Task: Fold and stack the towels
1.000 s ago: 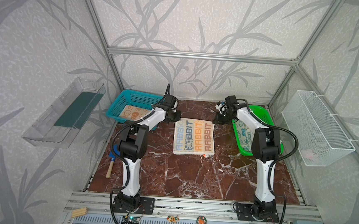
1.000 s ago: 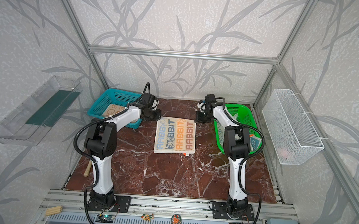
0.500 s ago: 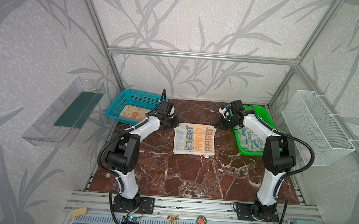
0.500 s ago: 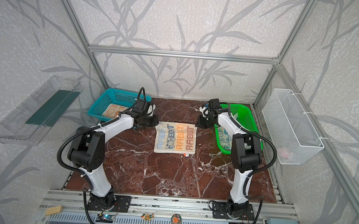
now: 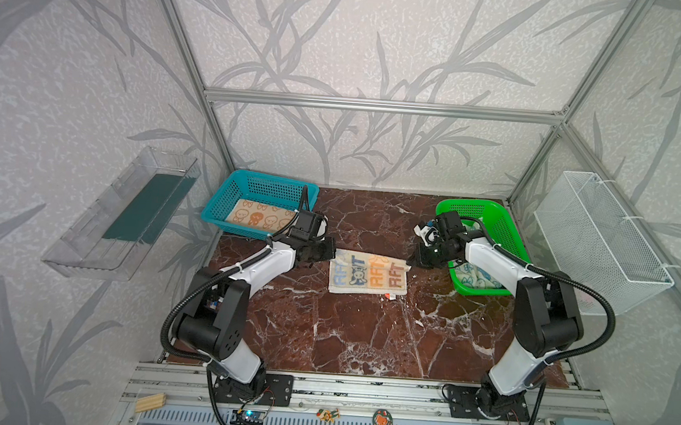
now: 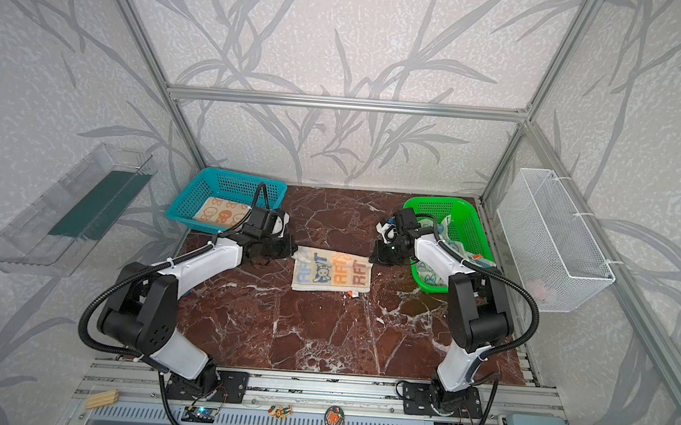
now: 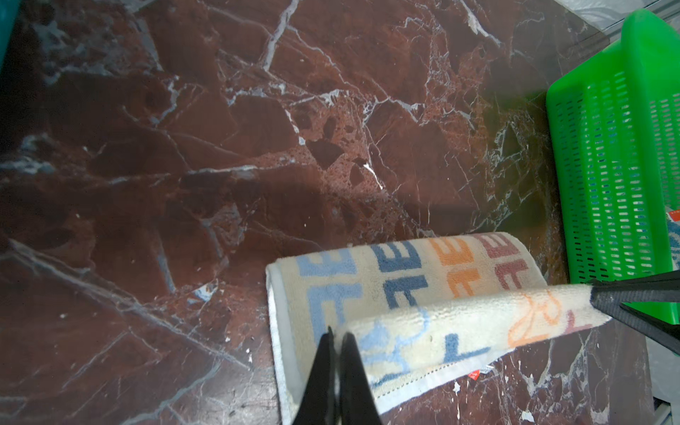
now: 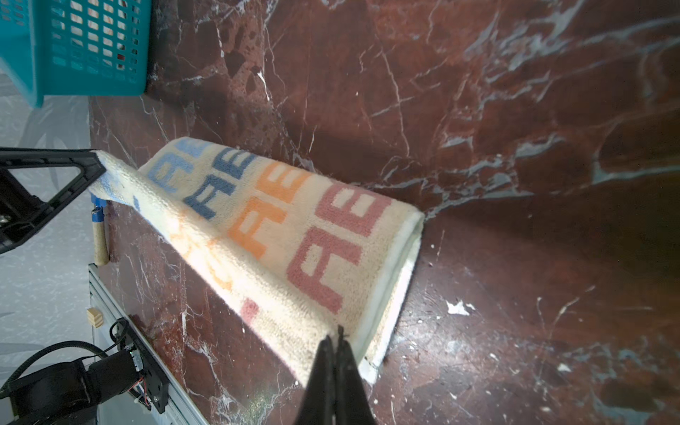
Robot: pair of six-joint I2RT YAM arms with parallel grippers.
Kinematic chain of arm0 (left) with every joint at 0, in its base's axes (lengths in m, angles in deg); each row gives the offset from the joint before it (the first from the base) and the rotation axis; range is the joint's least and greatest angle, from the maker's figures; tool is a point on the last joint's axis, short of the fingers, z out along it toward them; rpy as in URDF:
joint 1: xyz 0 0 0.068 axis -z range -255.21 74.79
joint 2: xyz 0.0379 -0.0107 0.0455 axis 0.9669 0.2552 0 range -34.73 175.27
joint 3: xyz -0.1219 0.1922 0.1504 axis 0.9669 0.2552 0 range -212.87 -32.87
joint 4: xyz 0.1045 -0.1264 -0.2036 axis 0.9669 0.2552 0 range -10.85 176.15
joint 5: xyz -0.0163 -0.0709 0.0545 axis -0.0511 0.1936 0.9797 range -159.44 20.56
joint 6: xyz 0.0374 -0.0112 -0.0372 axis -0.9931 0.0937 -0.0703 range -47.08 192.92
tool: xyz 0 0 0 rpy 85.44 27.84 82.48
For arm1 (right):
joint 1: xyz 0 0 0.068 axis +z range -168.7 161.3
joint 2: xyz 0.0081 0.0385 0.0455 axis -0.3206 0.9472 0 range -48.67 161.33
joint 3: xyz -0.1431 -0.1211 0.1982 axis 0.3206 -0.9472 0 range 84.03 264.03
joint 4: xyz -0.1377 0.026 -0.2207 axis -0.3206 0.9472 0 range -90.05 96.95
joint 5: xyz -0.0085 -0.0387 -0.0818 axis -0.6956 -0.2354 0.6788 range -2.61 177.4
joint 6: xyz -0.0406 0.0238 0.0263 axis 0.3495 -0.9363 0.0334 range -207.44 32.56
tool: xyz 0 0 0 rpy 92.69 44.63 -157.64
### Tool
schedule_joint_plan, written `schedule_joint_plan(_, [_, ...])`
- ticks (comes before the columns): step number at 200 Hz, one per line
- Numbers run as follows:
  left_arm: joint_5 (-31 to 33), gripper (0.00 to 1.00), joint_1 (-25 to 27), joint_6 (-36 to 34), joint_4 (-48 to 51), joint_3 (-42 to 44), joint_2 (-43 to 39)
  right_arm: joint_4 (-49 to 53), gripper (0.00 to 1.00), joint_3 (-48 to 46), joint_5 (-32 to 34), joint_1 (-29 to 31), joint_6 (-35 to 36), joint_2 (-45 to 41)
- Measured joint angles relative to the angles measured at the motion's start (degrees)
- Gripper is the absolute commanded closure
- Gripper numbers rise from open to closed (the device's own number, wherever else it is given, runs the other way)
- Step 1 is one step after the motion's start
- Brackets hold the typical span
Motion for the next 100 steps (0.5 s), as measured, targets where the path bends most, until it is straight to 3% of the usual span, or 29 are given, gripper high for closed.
schedule_joint_plan(100, [-0.2,1.0,1.9,2.9,-5.4,9.9,-2.6,-4.7,1.0,-7.6,0.1,0.6,-0.4,-0.3])
